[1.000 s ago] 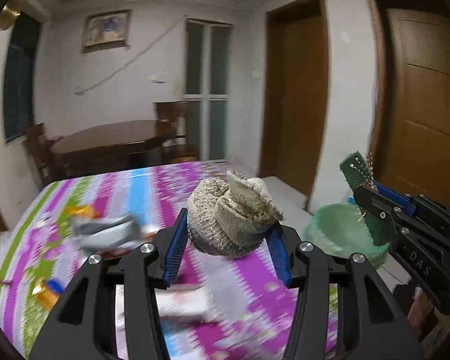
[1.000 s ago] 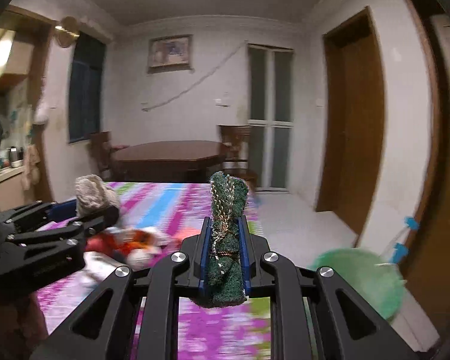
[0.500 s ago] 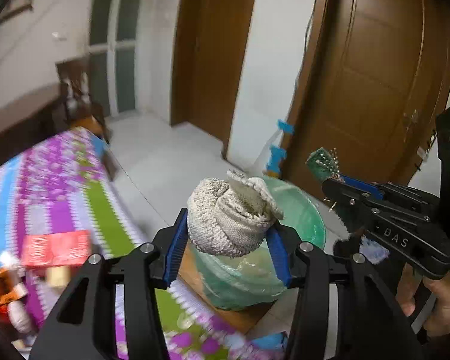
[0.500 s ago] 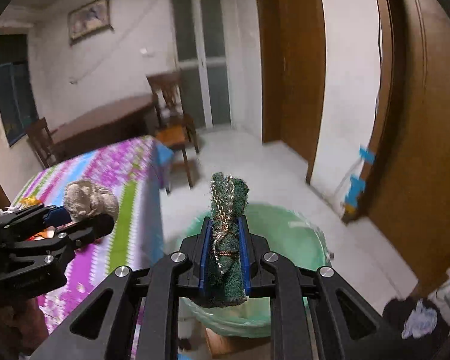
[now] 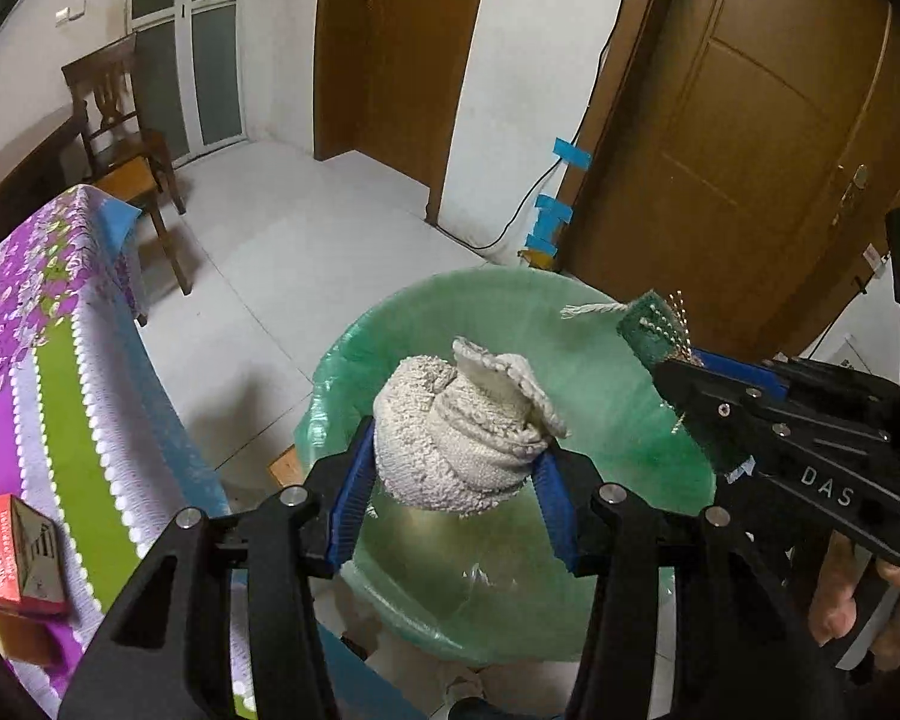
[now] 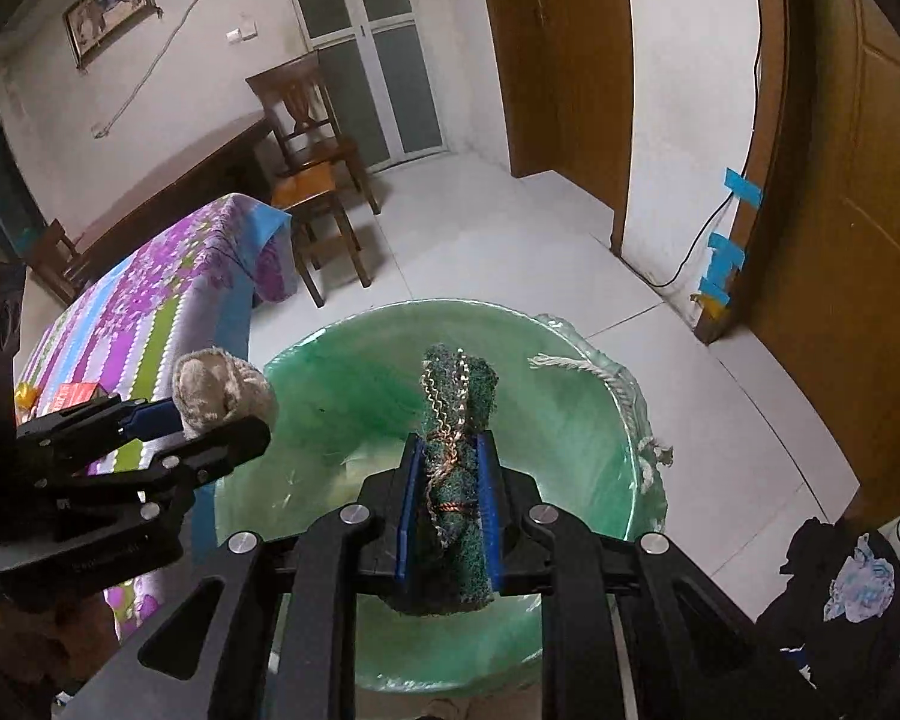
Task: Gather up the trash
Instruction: 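Open both tools to drop the ball and scrubber into the bin, then move both open tools back over the table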
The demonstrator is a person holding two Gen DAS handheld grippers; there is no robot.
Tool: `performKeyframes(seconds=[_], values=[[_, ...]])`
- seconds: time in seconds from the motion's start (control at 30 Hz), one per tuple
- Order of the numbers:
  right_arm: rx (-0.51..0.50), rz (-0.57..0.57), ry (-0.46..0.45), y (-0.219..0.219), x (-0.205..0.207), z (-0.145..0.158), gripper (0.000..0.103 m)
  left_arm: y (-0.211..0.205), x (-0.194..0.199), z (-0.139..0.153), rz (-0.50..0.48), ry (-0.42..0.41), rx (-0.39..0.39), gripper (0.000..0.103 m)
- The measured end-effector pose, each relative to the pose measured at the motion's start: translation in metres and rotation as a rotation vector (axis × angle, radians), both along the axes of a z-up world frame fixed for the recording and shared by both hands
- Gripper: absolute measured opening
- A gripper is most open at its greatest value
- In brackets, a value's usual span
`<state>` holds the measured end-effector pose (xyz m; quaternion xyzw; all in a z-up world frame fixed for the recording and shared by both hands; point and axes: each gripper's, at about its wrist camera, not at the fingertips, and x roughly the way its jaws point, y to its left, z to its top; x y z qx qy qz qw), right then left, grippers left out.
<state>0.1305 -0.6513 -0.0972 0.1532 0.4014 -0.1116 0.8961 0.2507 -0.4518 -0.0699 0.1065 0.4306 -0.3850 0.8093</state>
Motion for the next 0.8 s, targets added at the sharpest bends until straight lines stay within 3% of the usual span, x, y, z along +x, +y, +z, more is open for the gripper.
performKeyframes(seconds=[0.03, 0.1, 0.37, 0.53, 0.67, 0.8], values=[[0.002, -0.002, -0.003, 0.0, -0.001, 0.0, 0.024, -0.002, 0.003, 0.0, 0.005, 0.003, 0.006, 0.06], [0.009, -0.01, -0.017, -0.001, -0.002, 0.0, 0.04, 0.0, 0.008, 0.001, 0.022, -0.005, -0.002, 0.083], [0.012, -0.026, -0.046, -0.002, -0.012, 0.005, 0.044, 0.011, 0.011, 0.005, 0.058, -0.018, -0.016, 0.084], [-0.044, -0.006, -0.079, 0.02, -0.025, 0.022, 0.049, 0.023, 0.004, 0.012, 0.061, -0.035, -0.033, 0.084], [-0.099, 0.033, -0.183, 0.057, -0.052, 0.047, 0.064, 0.05, -0.013, 0.023, 0.066, -0.067, -0.066, 0.084], [-0.141, 0.1, -0.298, 0.106, -0.085, 0.065, 0.071, 0.085, -0.036, 0.036, 0.059, -0.117, -0.088, 0.084]])
